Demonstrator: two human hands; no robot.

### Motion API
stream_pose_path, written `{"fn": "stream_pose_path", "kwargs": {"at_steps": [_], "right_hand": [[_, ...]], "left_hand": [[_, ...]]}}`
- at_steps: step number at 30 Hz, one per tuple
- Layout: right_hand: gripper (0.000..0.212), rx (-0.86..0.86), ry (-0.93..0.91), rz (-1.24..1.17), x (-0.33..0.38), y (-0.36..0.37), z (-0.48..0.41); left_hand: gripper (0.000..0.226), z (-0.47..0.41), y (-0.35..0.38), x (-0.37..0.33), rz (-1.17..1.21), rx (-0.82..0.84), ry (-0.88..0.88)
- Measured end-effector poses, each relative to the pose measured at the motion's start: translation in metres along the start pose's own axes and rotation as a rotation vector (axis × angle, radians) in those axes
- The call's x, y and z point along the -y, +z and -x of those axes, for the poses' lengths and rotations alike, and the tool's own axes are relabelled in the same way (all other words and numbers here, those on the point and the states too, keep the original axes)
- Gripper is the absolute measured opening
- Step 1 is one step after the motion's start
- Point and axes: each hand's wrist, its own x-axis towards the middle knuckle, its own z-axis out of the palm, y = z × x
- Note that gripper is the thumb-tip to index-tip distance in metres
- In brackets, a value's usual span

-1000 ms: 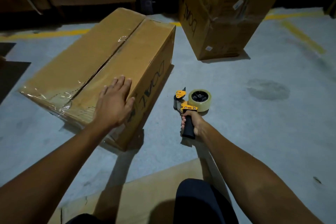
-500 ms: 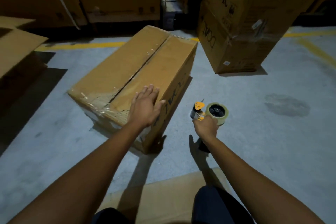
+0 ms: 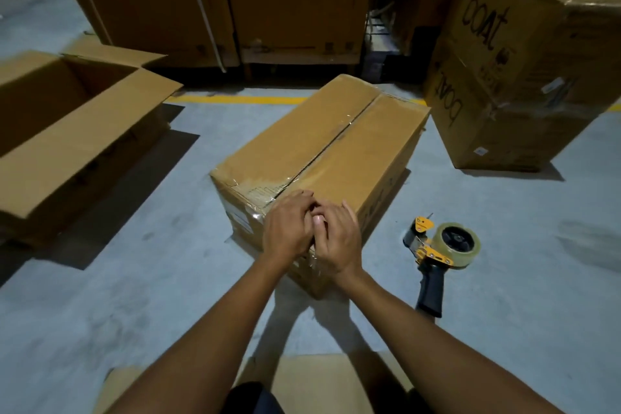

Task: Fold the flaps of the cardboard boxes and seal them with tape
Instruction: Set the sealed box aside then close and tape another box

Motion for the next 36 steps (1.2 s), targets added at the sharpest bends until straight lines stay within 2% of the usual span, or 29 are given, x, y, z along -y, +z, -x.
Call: {"fn": "stream_pose_path", "kwargs": {"at_steps": [3,7,11,16,22,24,26,28,31,36], "right_hand": [[0.054,0.039,-0.225,0.142,-0.02,-0.002,0.005],[0.062,0.082,-0.525,0.276,-0.04,-0.005,0.0],[0.058,0.098,-0.617,0.335,-0.042,-0.006,-0.003],[0.049,0.261,-0.587,0.391,-0.035,-0.017,-0.004],[0.06,0.522,-0.507,0.539,-0.015,-0.038,-0.009],[0.063,0.624,-0.455,0.587,-0.004,-0.044,-0.009],[0.061,0.671,-0.377,0.576,0.01,-0.046,-0.009],[0.058,0.688,-0.26,0.523,0.026,-0.045,-0.013],[0.049,0.671,-0.119,0.496,0.048,-0.039,-0.033],[0.025,0.389,-0.054,0.218,0.071,0.001,-0.063]], "left_hand": [[0.038,0.005,0.015,0.01,0.038,-0.236,-0.018],[0.044,0.022,0.027,0.033,-0.089,-0.282,0.159],[0.047,0.021,0.032,0.033,-0.032,-0.319,0.142],[0.05,0.024,0.025,0.027,-0.087,-0.228,0.086],[0.056,0.03,0.004,0.019,-0.142,-0.072,0.045],[0.063,0.031,0.001,0.017,-0.117,-0.046,-0.048],[0.068,0.033,-0.001,0.017,-0.127,-0.079,-0.234],[0.067,0.032,-0.007,0.016,-0.015,-0.112,-0.406],[0.07,0.024,-0.018,0.016,0.156,-0.145,-0.516],[0.065,-0.014,-0.039,0.037,0.31,-0.331,-0.641]]}}
